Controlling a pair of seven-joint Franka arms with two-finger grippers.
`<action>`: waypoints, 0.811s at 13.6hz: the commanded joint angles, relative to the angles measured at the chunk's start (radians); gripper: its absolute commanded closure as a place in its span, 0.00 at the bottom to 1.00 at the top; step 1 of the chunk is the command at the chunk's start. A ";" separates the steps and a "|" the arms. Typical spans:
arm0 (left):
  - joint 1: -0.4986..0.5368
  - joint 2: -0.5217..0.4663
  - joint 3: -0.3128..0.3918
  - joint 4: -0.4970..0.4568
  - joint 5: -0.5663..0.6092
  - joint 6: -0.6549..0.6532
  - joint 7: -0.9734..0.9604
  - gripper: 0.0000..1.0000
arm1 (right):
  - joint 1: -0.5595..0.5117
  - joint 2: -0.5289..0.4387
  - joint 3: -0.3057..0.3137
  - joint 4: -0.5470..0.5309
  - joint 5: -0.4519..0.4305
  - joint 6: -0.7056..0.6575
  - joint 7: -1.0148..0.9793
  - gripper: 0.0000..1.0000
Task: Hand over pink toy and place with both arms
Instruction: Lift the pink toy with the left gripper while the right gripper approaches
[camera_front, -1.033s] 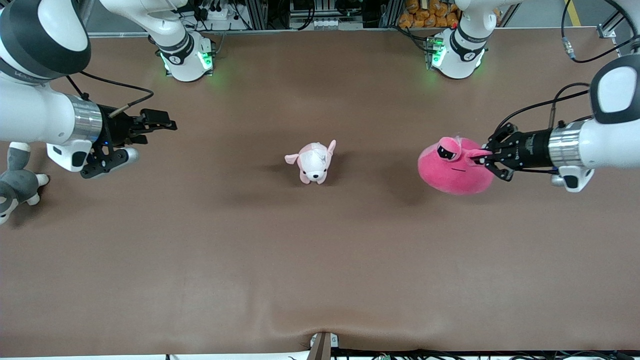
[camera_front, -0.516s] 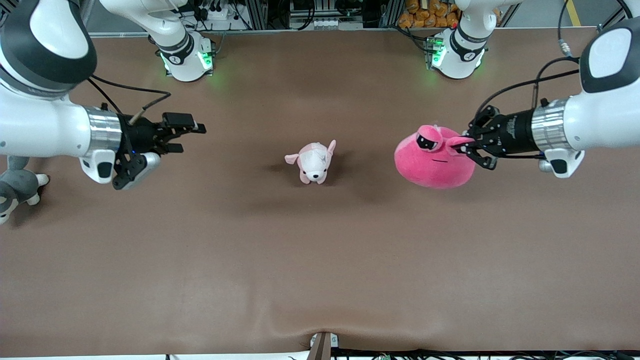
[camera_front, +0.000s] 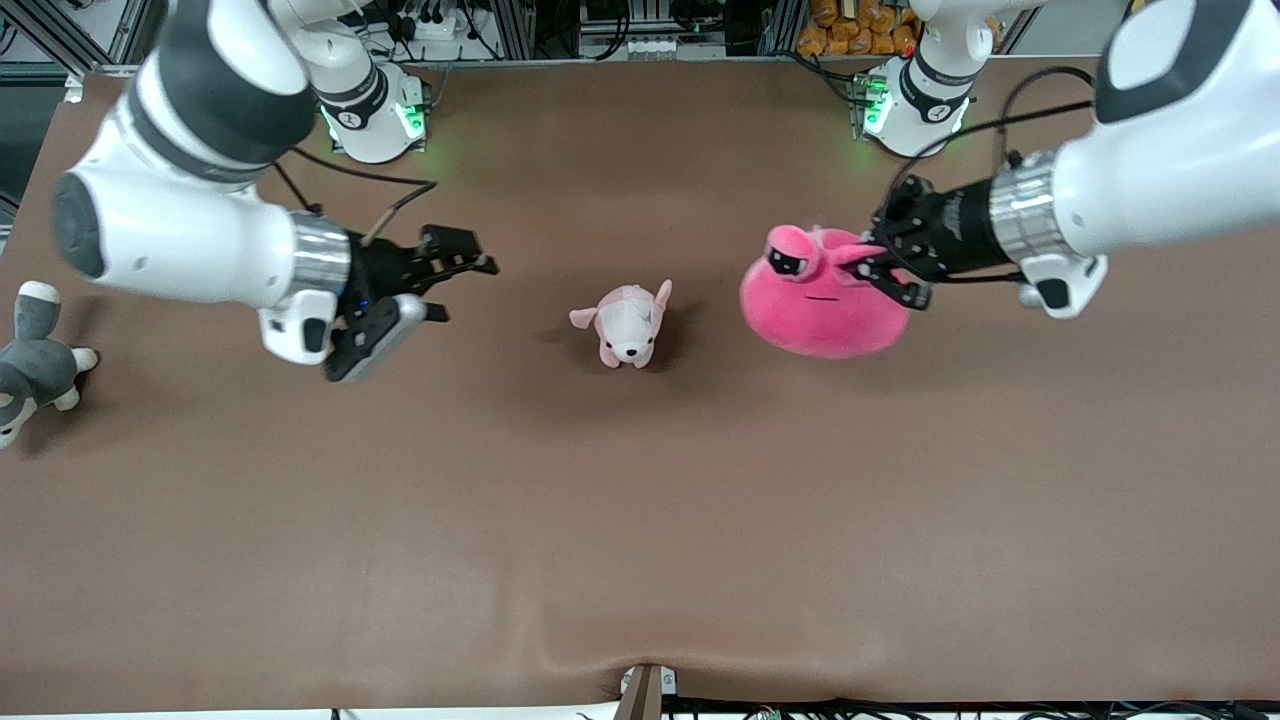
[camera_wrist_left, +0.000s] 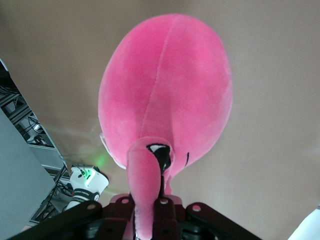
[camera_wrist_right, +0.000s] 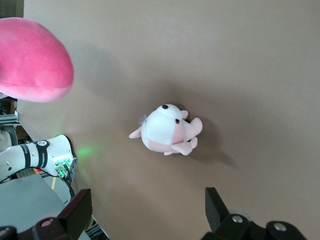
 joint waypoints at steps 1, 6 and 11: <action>-0.002 0.013 -0.076 0.026 -0.007 0.069 -0.055 1.00 | 0.026 0.010 -0.008 0.030 0.012 0.021 -0.121 0.00; -0.060 0.026 -0.117 0.028 -0.017 0.217 -0.196 1.00 | 0.034 -0.001 -0.005 0.047 0.125 0.056 -0.315 0.00; -0.129 0.048 -0.117 0.028 -0.063 0.381 -0.319 1.00 | 0.118 -0.028 -0.006 0.039 0.176 0.119 -0.272 0.00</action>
